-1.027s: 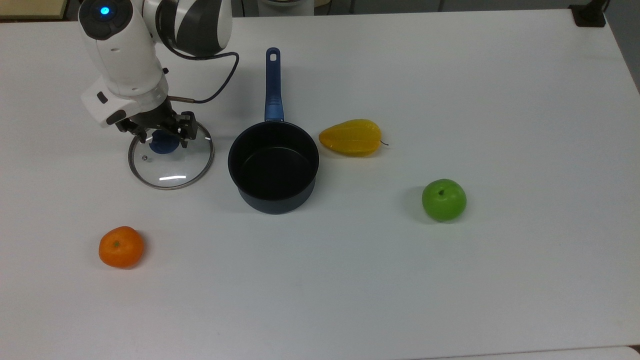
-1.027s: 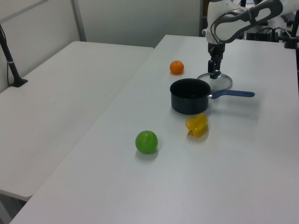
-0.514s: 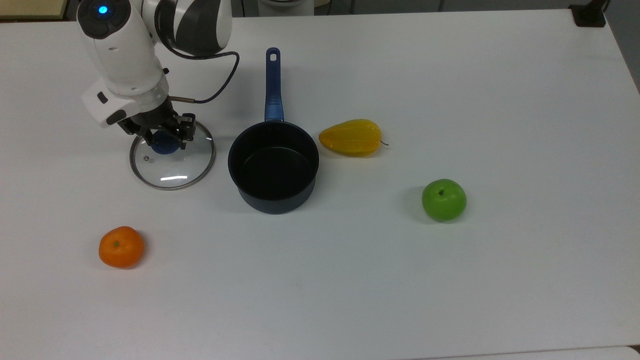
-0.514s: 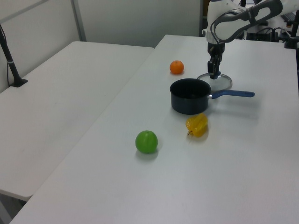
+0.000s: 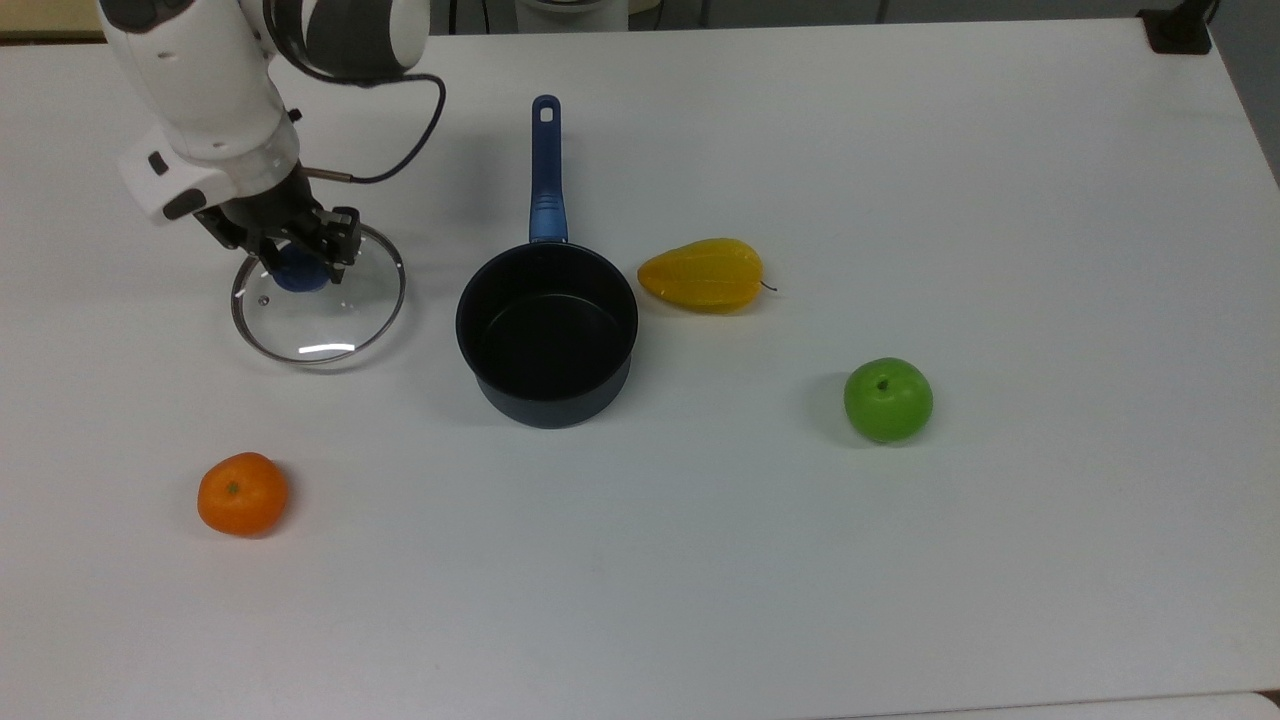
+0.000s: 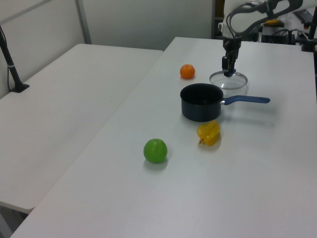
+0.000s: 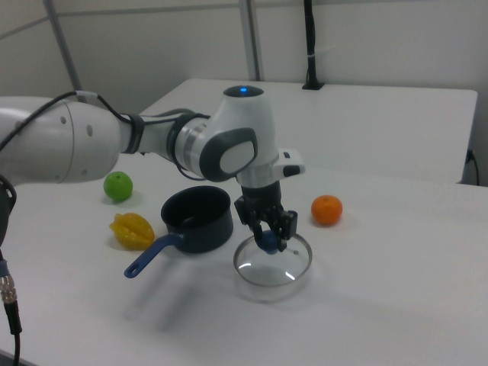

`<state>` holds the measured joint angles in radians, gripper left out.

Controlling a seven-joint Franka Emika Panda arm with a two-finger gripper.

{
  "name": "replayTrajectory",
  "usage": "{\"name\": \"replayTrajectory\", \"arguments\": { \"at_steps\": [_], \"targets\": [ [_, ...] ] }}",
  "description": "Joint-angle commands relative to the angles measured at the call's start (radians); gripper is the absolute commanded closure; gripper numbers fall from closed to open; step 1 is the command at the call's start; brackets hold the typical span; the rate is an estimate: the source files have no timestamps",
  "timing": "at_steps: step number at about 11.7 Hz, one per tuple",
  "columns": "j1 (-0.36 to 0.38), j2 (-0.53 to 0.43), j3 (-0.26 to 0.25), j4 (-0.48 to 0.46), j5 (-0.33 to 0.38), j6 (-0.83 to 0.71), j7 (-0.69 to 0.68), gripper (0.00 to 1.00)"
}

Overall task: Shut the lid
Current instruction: 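Lift the lid and carry it over the dark saucepan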

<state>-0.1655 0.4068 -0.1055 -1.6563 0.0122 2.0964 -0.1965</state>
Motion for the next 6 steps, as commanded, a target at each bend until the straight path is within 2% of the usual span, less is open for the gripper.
{"name": "replayTrajectory", "arguments": {
  "at_steps": [1,4,6],
  "targets": [
    [0.035,-0.046,0.01,0.078,0.003,-0.105,0.113,0.59],
    [0.145,-0.045,0.009,0.193,-0.023,-0.237,0.164,0.58],
    [0.229,-0.045,0.006,0.204,-0.028,-0.25,0.189,0.58]
  ]
}}
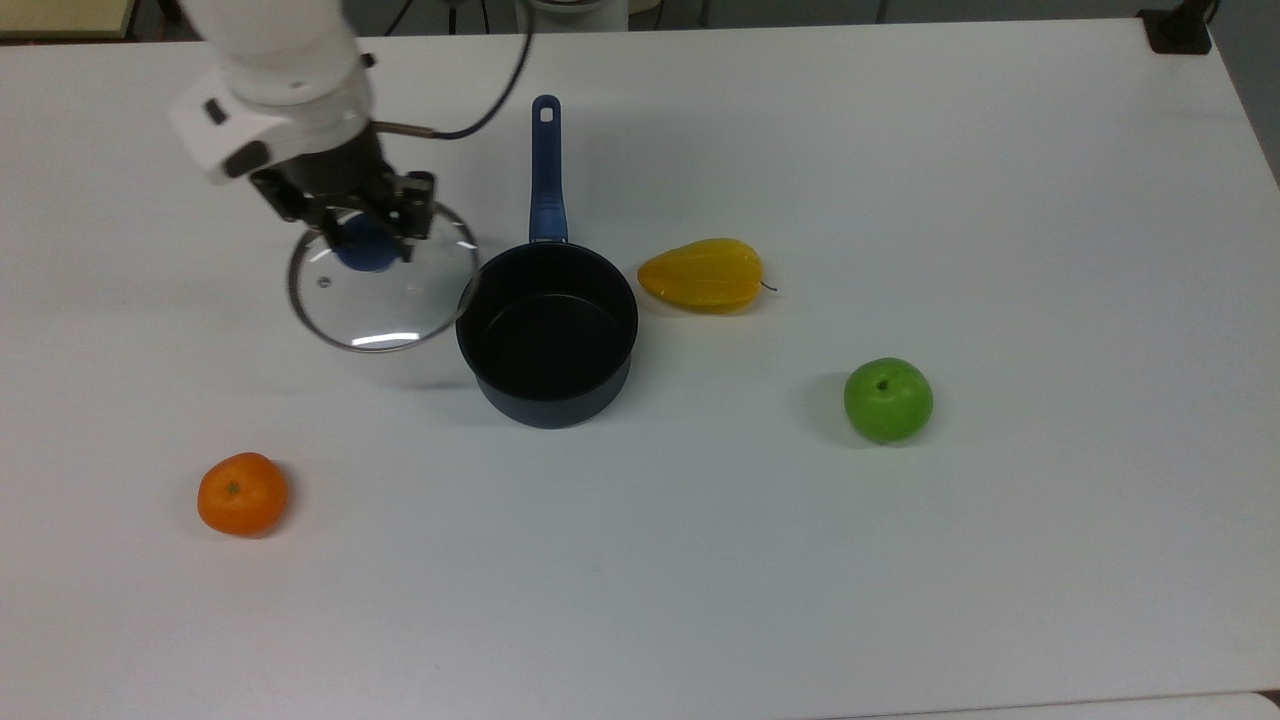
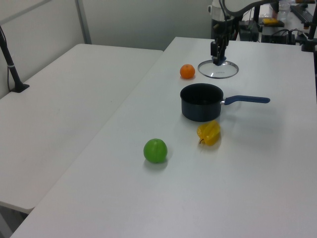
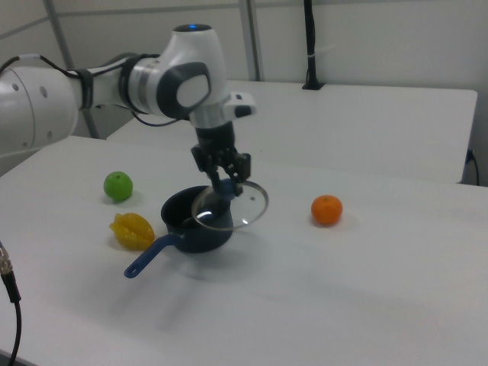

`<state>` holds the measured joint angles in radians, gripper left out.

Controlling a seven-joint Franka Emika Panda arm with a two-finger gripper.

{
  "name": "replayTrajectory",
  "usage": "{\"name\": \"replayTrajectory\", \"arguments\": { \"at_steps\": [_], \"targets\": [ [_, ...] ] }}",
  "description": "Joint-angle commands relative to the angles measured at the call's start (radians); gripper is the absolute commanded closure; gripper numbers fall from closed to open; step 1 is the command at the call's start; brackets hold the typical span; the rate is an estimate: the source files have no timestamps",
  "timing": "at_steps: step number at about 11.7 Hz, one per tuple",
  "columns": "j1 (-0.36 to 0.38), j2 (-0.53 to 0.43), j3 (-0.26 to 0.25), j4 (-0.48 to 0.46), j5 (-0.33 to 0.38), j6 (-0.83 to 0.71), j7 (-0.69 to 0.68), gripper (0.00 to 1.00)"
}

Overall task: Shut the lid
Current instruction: 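Lift the lid and carry it over the dark saucepan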

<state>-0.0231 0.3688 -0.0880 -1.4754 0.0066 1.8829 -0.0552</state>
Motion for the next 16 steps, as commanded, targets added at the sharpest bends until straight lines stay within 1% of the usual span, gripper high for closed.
{"name": "replayTrajectory", "arguments": {
  "at_steps": [1,4,5,8,11,16],
  "targets": [
    [0.112,0.001,-0.01,0.029,-0.023,-0.028,0.061,0.58],
    [0.172,0.022,-0.007,0.04,-0.057,-0.021,0.055,0.58],
    [0.18,0.028,-0.007,0.04,-0.068,-0.004,0.054,0.58],
    [0.199,0.05,-0.006,0.035,-0.071,0.056,0.055,0.56],
    [0.227,0.065,-0.006,0.032,-0.071,0.061,0.06,0.56],
    [0.23,0.064,-0.006,-0.006,-0.073,0.051,0.067,0.56]
  ]
}}
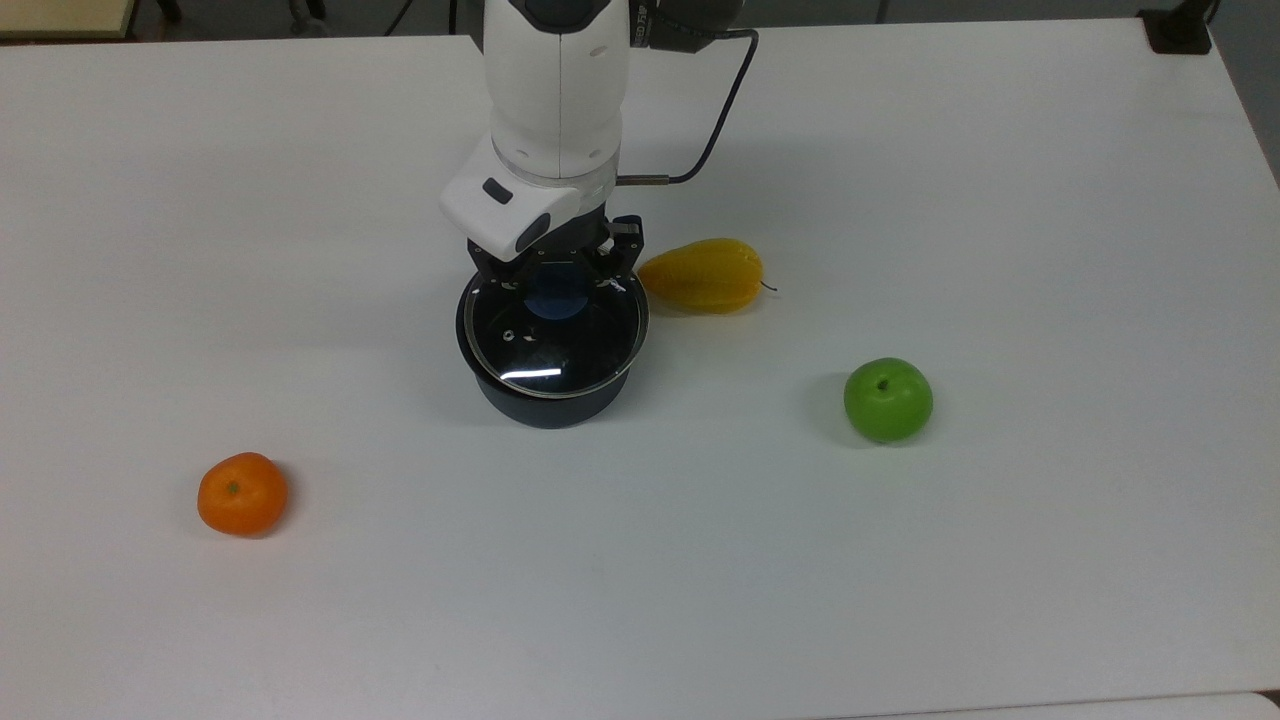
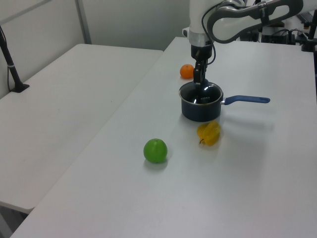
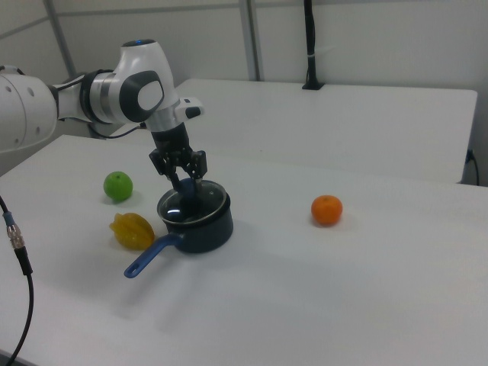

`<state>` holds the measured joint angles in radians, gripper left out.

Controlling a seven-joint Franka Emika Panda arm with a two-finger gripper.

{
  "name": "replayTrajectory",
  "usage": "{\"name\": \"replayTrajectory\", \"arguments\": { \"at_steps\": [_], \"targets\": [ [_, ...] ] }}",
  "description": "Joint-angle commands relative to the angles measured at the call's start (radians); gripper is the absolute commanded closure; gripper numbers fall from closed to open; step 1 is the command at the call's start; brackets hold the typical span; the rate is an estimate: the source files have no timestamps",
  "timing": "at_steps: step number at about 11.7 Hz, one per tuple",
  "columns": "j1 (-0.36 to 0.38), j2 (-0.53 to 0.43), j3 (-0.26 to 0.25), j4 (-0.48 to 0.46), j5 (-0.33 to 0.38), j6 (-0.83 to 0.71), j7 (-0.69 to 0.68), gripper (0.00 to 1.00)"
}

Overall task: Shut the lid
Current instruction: 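Lower the lid onto the saucepan rim and hold it there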

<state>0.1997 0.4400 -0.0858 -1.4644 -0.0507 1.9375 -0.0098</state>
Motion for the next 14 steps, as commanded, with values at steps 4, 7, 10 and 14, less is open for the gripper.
{"name": "replayTrajectory", "arguments": {
  "at_steps": [4,7,10,14],
  "targets": [
    [-0.002,-0.007,-0.011,-0.021,-0.015,-0.002,0.021,0.56],
    [-0.003,-0.007,-0.018,-0.028,-0.014,0.0,0.021,0.54],
    [-0.002,-0.007,-0.017,-0.045,-0.014,0.006,0.024,0.0],
    [0.013,-0.085,-0.019,-0.04,-0.015,-0.011,0.104,0.0]
  ]
}}
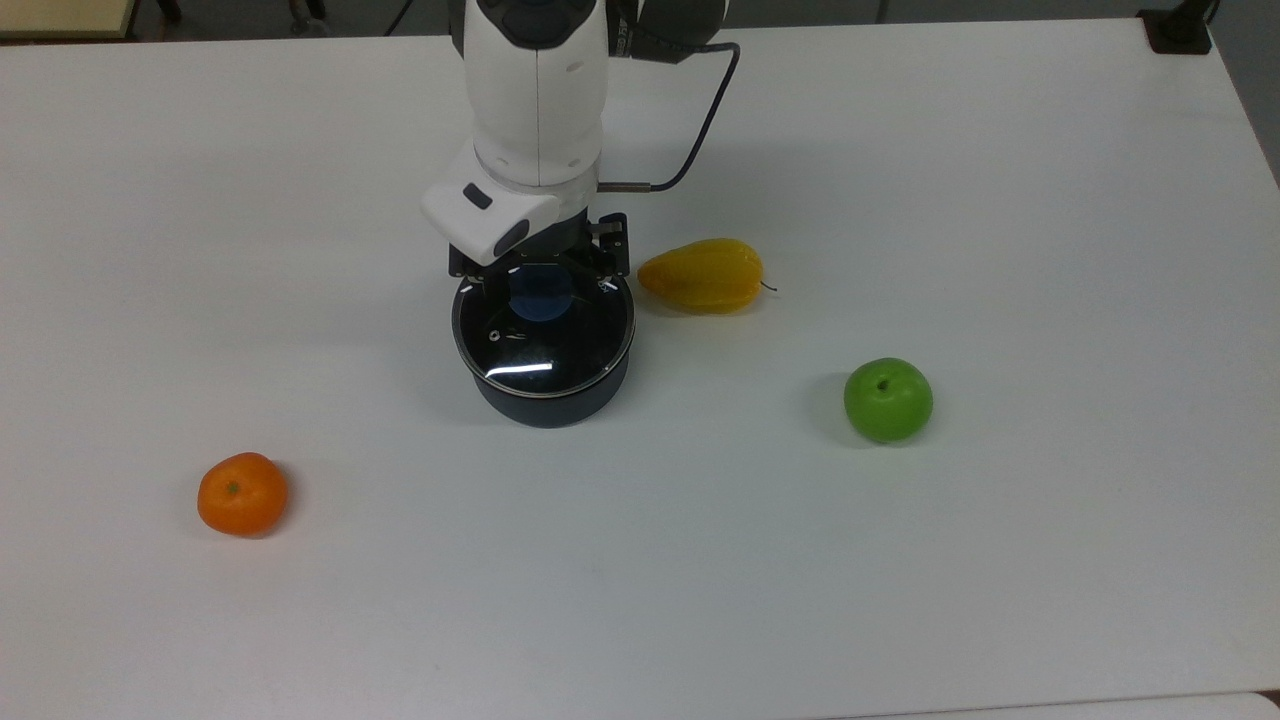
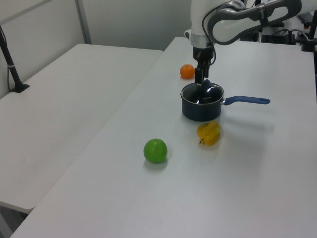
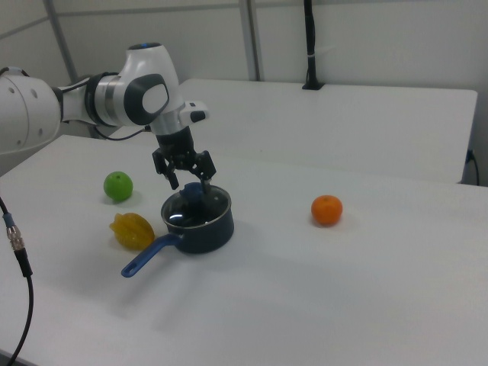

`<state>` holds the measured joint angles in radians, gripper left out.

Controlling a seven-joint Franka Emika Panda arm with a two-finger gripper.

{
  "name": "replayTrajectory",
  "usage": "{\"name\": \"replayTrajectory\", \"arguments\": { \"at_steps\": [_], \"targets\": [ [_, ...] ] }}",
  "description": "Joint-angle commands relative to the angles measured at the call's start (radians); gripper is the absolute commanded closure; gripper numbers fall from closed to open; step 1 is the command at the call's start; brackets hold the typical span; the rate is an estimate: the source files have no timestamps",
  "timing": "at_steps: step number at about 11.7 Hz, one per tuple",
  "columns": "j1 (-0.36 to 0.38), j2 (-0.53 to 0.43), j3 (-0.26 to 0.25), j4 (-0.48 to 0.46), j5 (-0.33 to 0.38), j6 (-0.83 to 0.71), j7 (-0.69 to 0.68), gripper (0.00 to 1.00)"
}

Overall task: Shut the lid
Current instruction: 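Lower the lid onto the saucepan rim and hold it there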

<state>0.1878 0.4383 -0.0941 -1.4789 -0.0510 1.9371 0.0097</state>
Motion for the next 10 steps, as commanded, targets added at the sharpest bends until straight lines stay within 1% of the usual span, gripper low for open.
{"name": "replayTrajectory", "arguments": {
  "at_steps": [1,3,4,5,7,8,10],
  "targets": [
    [0.038,-0.117,-0.007,-0.029,-0.015,-0.048,0.123,0.0],
    [0.044,-0.206,-0.006,-0.032,-0.016,-0.139,0.125,0.0],
    [0.042,-0.258,-0.004,-0.05,-0.015,-0.192,0.119,0.0],
    [0.039,-0.317,-0.004,-0.081,-0.015,-0.229,0.119,0.0],
    [0.025,-0.43,-0.004,-0.188,-0.015,-0.254,0.102,0.0],
    [0.019,-0.466,-0.004,-0.225,-0.015,-0.253,0.083,0.0],
    [0.018,-0.469,-0.009,-0.219,-0.015,-0.265,0.073,0.0]
  ]
}}
